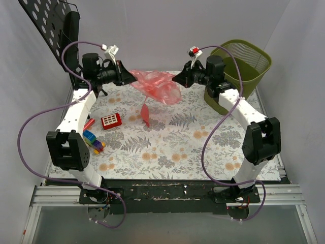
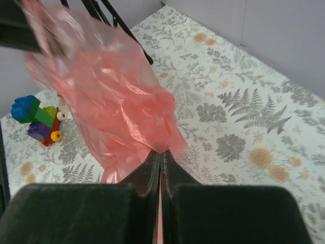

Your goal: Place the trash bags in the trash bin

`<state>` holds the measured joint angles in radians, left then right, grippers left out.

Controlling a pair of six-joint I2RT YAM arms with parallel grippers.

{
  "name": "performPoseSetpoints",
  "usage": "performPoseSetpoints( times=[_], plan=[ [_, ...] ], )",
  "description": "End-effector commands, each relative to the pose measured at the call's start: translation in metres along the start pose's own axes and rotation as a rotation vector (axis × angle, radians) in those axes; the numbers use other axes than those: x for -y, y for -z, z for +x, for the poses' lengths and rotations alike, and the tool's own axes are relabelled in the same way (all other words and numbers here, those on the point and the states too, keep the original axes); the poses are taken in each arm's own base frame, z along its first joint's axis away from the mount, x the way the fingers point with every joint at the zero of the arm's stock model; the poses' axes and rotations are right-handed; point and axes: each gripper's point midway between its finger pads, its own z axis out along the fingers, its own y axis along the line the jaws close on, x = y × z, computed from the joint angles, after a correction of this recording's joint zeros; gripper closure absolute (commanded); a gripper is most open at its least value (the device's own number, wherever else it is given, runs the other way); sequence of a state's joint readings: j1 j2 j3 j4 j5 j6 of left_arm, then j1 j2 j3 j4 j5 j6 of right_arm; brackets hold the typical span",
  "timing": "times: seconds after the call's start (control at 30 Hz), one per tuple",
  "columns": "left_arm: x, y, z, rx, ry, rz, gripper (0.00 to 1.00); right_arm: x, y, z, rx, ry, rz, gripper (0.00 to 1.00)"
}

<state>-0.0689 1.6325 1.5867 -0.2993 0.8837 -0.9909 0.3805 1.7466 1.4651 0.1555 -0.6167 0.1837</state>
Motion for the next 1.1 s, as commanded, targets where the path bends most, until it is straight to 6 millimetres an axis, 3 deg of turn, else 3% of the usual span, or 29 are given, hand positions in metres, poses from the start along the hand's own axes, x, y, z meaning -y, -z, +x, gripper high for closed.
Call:
performPoseSetpoints(
  times=[0.0, 0.13, 0.27, 0.37, 0.43, 0.5, 0.53, 0.6, 0.67, 0.73, 0.77, 0.8, 0.83, 0.87, 0.9, 0.93, 0.97, 1.0, 1.03, 1.07],
  plan=[
    [-0.038, -0.003, 0.025, -0.044, -0.013, -0.113, 1.00, -0.027, 0.035, -0.075, 0.102, 0.232, 0.025, 0.99],
    [-0.061, -0.008, 0.011, -0.002, -0.013, -0.219, 1.00, -0.037, 0.045, -0.089, 0.111, 0.256, 0.033, 0.99],
    [-0.094, 0.000, -0.014, 0.106, -0.019, -0.423, 1.00, -0.053, 0.045, -0.074, 0.029, 0.121, -0.050, 0.99],
    [-0.117, -0.020, -0.037, 0.141, 0.010, -0.457, 1.00, -0.026, 0.038, -0.065, 0.035, 0.124, 0.076, 0.99],
    [-0.114, -0.042, -0.070, 0.157, -0.018, -0.417, 1.00, -0.001, 0.030, -0.097, 0.135, 0.228, 0.179, 0.99],
    [-0.085, -0.052, -0.121, 0.247, -0.148, -0.357, 1.00, 0.012, 0.027, -0.162, 0.260, 0.317, 0.262, 0.99],
    [-0.057, -0.050, -0.157, 0.333, -0.241, -0.300, 1.00, 0.011, 0.028, -0.211, 0.350, 0.392, 0.284, 0.99],
    [-0.013, -0.036, -0.200, 0.461, -0.341, -0.221, 1.00, 0.003, 0.040, -0.273, 0.486, 0.479, 0.324, 0.99],
    [0.032, -0.013, -0.229, 0.573, -0.423, -0.157, 1.00, -0.024, 0.060, -0.315, 0.612, 0.581, 0.321, 0.99],
    [0.078, 0.012, -0.240, 0.641, -0.529, -0.108, 1.00, -0.056, 0.077, -0.327, 0.670, 0.667, 0.305, 0.99],
    [0.094, 0.019, -0.236, 0.659, -0.604, -0.102, 1.00, -0.060, 0.076, -0.310, 0.639, 0.695, 0.301, 0.99],
    [0.104, 0.022, -0.215, 0.633, -0.678, -0.101, 1.00, -0.071, 0.085, -0.293, 0.616, 0.722, 0.298, 0.99],
    [0.101, 0.007, -0.171, 0.548, -0.736, -0.085, 1.00, -0.059, 0.077, -0.241, 0.508, 0.719, 0.302, 0.99],
    [0.106, 0.001, -0.120, 0.450, -0.845, -0.054, 1.00, -0.046, 0.075, -0.174, 0.378, 0.689, 0.312, 0.99],
    [0.086, -0.018, -0.036, 0.264, -0.876, -0.017, 1.00, -0.041, 0.083, -0.110, 0.251, 0.645, 0.306, 0.99],
    [0.073, -0.021, 0.036, 0.100, -0.912, -0.004, 1.00, -0.034, 0.086, -0.022, 0.071, 0.593, 0.263, 0.99],
    [0.056, -0.016, 0.110, -0.071, -0.900, 0.018, 1.00, -0.041, 0.101, 0.034, -0.030, 0.570, 0.226, 0.99],
    [0.048, -0.007, 0.168, -0.192, -0.875, 0.057, 1.00, -0.046, 0.118, 0.081, -0.104, 0.529, 0.213, 0.99],
    [0.053, 0.002, 0.195, -0.232, -0.861, 0.080, 1.00, -0.054, 0.129, 0.106, -0.132, 0.505, 0.193, 0.99],
    [0.060, 0.011, 0.208, -0.231, -0.837, 0.088, 1.00, -0.064, 0.136, 0.113, -0.133, 0.496, 0.173, 0.99]
  ],
)
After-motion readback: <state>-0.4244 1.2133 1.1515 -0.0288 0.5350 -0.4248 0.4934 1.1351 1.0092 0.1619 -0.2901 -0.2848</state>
